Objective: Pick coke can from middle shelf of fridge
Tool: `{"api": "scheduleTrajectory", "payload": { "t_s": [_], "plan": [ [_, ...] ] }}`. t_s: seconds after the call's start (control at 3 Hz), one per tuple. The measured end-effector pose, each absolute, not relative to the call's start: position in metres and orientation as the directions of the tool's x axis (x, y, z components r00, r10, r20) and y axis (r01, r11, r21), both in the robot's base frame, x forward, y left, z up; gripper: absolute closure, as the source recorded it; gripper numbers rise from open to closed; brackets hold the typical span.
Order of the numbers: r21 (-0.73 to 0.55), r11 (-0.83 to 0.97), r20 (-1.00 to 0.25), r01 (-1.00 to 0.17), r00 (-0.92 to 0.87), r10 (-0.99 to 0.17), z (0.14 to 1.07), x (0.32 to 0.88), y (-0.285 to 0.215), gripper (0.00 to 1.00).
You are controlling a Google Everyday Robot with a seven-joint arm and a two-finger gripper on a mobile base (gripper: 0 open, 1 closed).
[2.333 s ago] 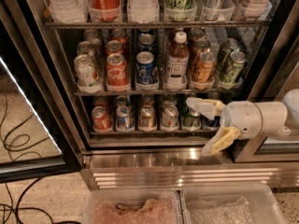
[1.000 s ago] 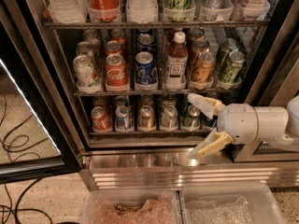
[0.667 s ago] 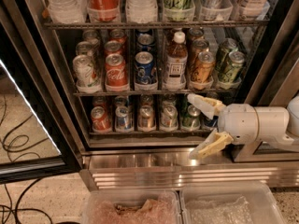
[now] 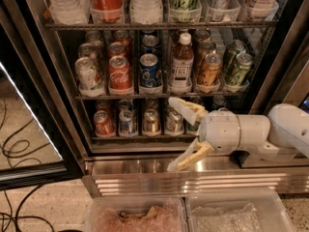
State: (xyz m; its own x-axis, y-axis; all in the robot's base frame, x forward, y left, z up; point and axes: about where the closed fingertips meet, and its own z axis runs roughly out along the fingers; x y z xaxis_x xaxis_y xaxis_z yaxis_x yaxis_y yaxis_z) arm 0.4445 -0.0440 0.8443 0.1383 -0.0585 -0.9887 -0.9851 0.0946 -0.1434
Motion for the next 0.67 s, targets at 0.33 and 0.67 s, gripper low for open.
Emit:
{"api": "scheduleTrajectory", "payload": {
  "t_s": [0.33, 0.67],
  "plan": [
    [-0.132, 0.045, -0.991, -0.990, 0.131, -0.032, 0.8438, 0.4344, -0.0160, 0.00],
    [-0.132, 0.045, -0.991, -0.990, 0.131, -0.032, 0.8438, 0.4344, -0.0156, 0.00]
  ]
}}
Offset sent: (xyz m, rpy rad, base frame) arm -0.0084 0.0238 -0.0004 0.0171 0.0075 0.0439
